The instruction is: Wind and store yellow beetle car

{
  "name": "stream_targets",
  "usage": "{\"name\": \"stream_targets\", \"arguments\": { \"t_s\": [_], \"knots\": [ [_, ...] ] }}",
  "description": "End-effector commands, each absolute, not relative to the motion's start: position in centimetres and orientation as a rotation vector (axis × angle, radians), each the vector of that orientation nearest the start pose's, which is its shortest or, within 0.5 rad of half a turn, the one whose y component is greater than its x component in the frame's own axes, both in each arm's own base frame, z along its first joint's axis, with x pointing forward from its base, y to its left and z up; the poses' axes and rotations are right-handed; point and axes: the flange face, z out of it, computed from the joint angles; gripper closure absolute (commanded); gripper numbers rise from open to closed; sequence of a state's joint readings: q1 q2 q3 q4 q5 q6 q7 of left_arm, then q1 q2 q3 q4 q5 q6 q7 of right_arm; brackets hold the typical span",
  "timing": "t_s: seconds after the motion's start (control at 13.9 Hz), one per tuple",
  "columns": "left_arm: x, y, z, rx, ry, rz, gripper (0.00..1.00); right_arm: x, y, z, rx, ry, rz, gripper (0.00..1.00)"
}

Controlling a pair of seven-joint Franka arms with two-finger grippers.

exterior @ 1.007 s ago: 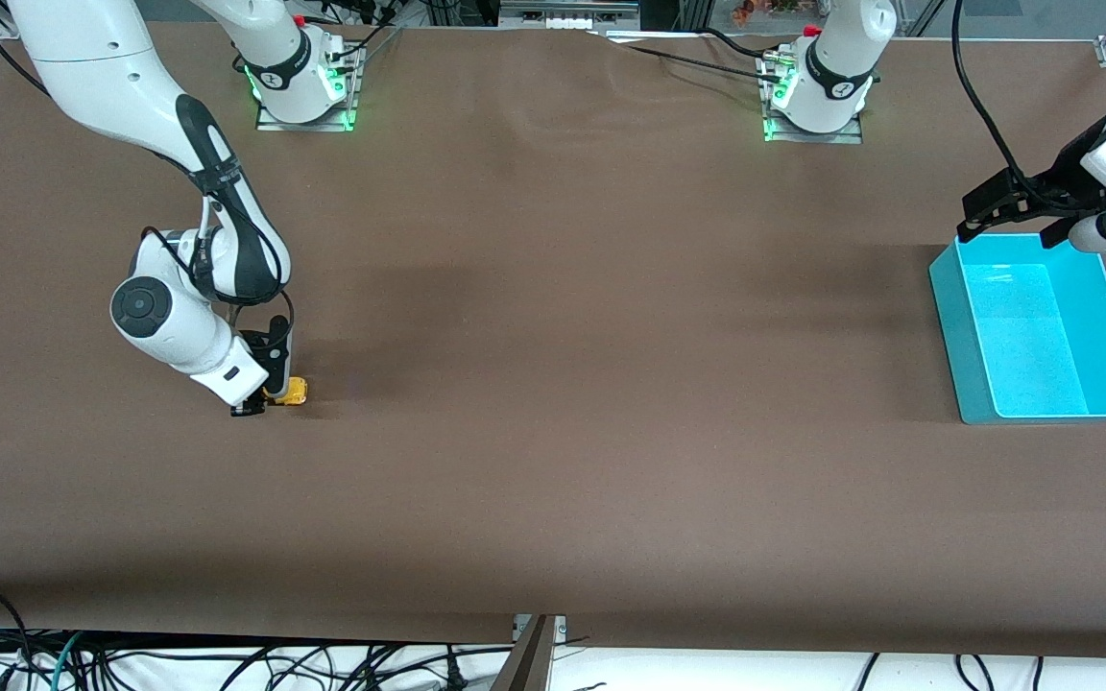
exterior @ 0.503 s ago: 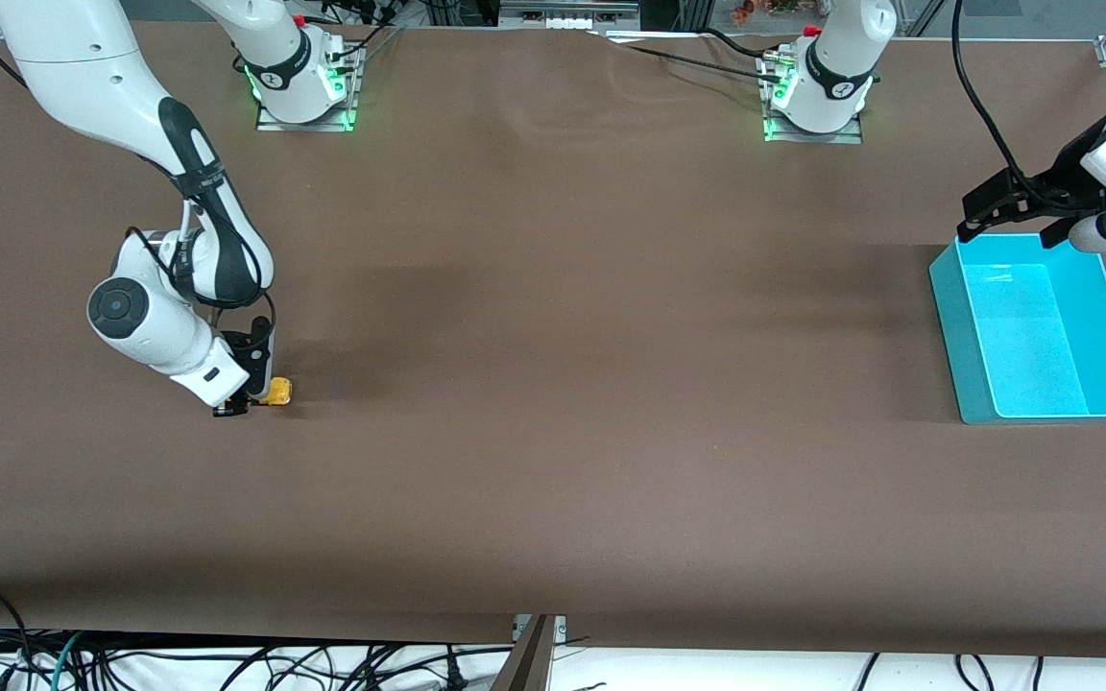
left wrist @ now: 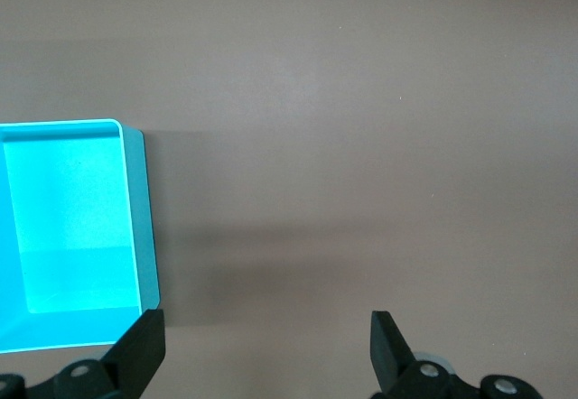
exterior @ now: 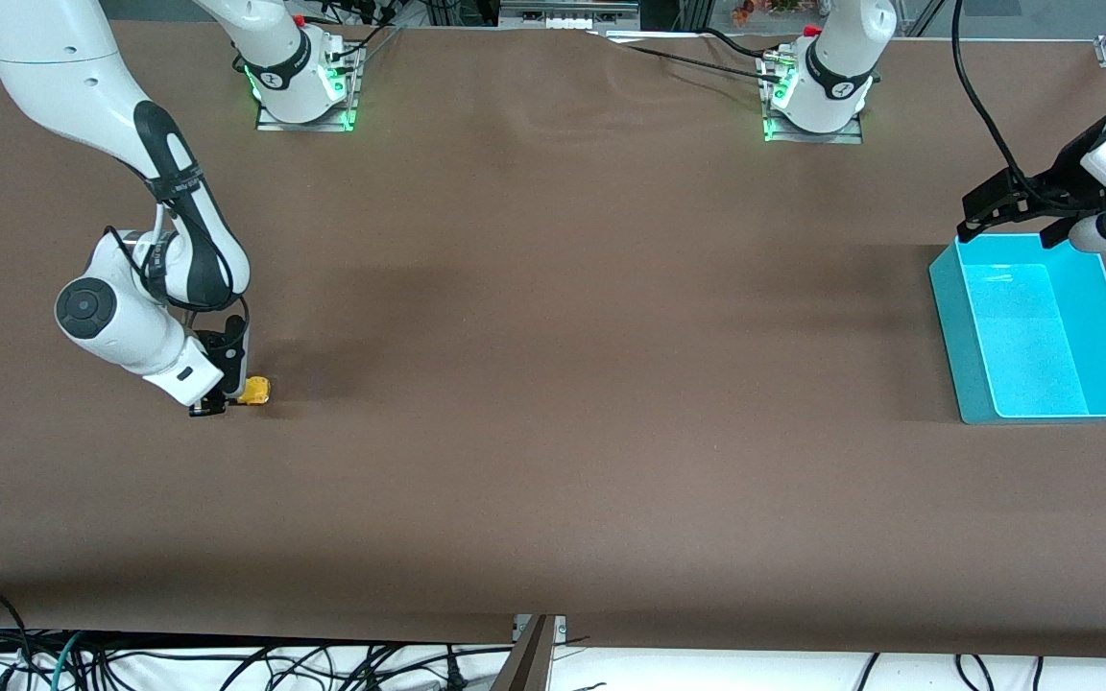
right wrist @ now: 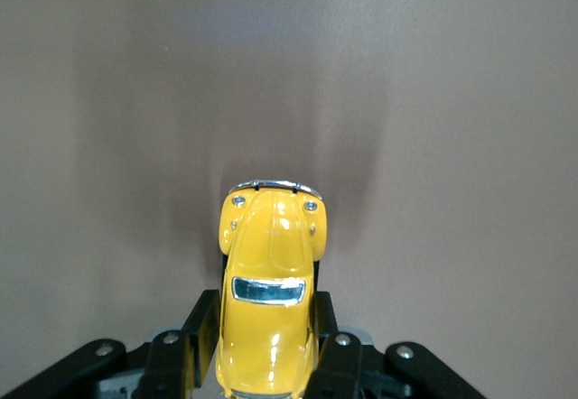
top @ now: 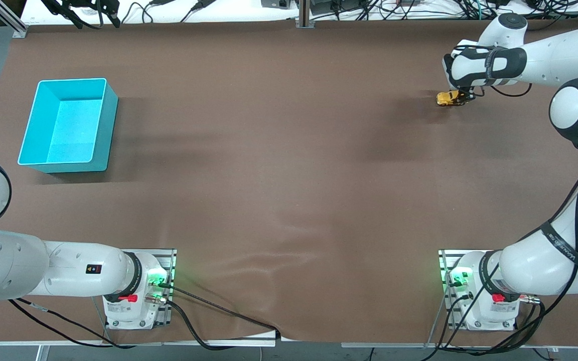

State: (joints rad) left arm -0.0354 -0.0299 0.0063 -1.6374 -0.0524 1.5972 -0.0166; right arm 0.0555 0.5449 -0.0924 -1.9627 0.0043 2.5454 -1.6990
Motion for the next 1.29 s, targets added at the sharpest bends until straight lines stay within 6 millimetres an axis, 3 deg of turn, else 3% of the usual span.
{"name": "stream_targets", "arguments": {
  "t_s": [0.0, 0.65, 0.93, 1.01, 1.08, 1.22],
  "knots": [
    [54.7, -2.1, 61.7, -3.218, 0.021, 0.027, 0.00, 61.2, -3.9, 18.6, 2.064, 2.319, -0.019, 0.54],
    [54.7, -2.1, 61.7, -3.218, 0.021, 0.029, 0.00, 60.9, -8.0, 18.6, 2.024, 2.354, -0.022, 0.54],
    [54.7, -2.1, 61.7, -3.218, 0.021, 0.032, 0.00, 60.9, -8.3, 18.6, 2.022, 2.356, -0.018, 0.50],
    [54.7, -2.2, 61.7, -3.218, 0.023, 0.032, 0.00, 61.0, -8.2, 18.7, 2.027, 2.351, -0.014, 0.11],
    [54.7, -2.1, 61.7, -3.218, 0.021, 0.032, 0.00, 61.1, -7.8, 18.9, 2.037, 2.348, 0.004, 0.00],
    [54.7, -2.1, 61.7, -3.218, 0.021, 0.029, 0.00, 62.4, -5.8, 21.2, 2.077, 2.337, 0.088, 0.00]
  ]
}}
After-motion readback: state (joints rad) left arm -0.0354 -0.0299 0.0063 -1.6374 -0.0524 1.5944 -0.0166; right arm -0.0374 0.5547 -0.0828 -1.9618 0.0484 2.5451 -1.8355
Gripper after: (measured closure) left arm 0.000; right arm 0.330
